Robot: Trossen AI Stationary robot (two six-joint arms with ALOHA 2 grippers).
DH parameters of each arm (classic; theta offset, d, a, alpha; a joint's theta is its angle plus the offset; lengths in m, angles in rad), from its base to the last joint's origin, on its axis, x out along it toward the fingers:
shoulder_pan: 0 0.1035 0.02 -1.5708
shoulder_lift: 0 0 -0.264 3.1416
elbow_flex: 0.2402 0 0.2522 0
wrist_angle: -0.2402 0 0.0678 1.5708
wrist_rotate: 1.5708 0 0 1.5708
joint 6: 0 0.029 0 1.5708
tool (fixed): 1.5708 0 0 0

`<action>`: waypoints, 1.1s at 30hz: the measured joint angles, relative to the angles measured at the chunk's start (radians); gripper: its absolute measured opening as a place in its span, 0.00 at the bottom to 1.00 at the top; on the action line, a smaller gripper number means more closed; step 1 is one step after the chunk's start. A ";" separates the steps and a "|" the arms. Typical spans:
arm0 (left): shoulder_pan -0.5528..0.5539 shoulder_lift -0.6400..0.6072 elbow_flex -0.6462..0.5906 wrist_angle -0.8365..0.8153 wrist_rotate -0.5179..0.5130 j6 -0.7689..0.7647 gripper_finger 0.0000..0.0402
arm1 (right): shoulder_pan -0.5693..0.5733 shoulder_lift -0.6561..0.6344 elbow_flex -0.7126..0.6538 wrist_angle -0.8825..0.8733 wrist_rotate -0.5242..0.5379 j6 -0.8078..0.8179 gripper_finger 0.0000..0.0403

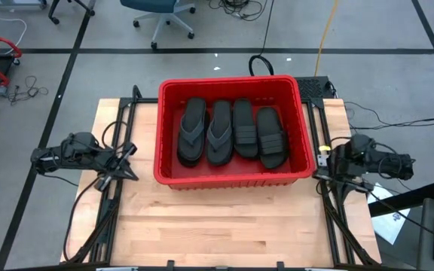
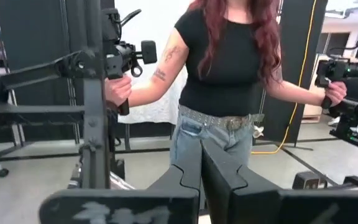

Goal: Pick and place slides into bin
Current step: Return to Home Position

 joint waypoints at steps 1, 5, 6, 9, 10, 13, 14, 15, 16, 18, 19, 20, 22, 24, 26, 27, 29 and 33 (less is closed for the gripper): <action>0.000 0.000 -0.001 0.000 -0.004 -0.001 0.00 | 0.000 0.000 -0.016 0.008 0.000 -0.015 0.00; 0.000 0.000 -0.043 0.059 0.005 -0.030 0.00 | 0.000 0.000 -0.102 0.137 0.056 0.038 0.00; 0.000 0.000 -0.060 0.081 0.011 -0.045 0.01 | 0.000 0.000 -0.126 0.194 0.078 0.083 0.00; 0.000 0.000 -0.121 0.149 0.017 -0.081 0.00 | 0.008 0.000 -0.211 0.419 0.107 0.263 0.00; 0.000 0.000 -0.140 0.170 0.020 -0.089 0.00 | 0.016 0.000 -0.240 0.515 0.109 0.332 0.00; 0.000 0.000 -0.204 0.268 0.025 -0.117 0.01 | 0.055 0.001 -0.312 0.827 0.138 0.523 0.00; 0.000 0.000 -0.223 0.301 0.030 -0.128 0.01 | 0.071 0.000 -0.308 0.877 0.143 0.548 0.00; 0.000 0.000 -0.242 0.335 0.046 -0.135 0.01 | 0.088 0.002 -0.306 0.907 0.151 0.569 0.00; 0.000 0.000 -0.259 0.369 0.068 -0.135 0.01 | 0.107 0.001 -0.307 0.926 0.150 0.593 0.00; 0.000 0.000 -0.292 0.435 0.118 -0.135 0.01 | 0.140 0.002 -0.307 0.959 0.150 0.630 0.00; 0.000 0.000 -0.308 0.463 0.133 -0.137 0.01 | 0.156 0.001 -0.307 0.959 0.151 0.631 0.00; 0.000 0.000 -0.323 0.491 0.142 -0.141 0.00 | 0.167 0.002 -0.308 0.944 0.151 0.618 0.00; 0.000 0.000 -0.341 0.532 0.146 -0.154 0.00 | 0.190 0.002 -0.311 0.893 0.154 0.567 0.00; 0.000 0.000 -0.358 0.527 0.147 -0.156 0.01 | 0.208 0.002 -0.312 0.805 0.154 0.495 0.00; 0.000 0.000 -0.367 0.517 0.147 -0.157 0.03 | 0.226 0.002 -0.313 0.703 0.168 0.434 0.00; 0.000 0.000 -0.367 0.516 0.149 -0.155 0.03 | 0.236 0.002 -0.313 0.664 0.187 0.410 0.00; 0.000 0.000 -0.367 0.513 0.159 -0.152 0.04 | 0.259 0.002 -0.313 0.607 0.218 0.371 0.00; 0.000 0.000 -0.367 0.513 0.204 -0.135 0.05 | 0.313 0.002 -0.313 0.552 0.237 0.312 0.00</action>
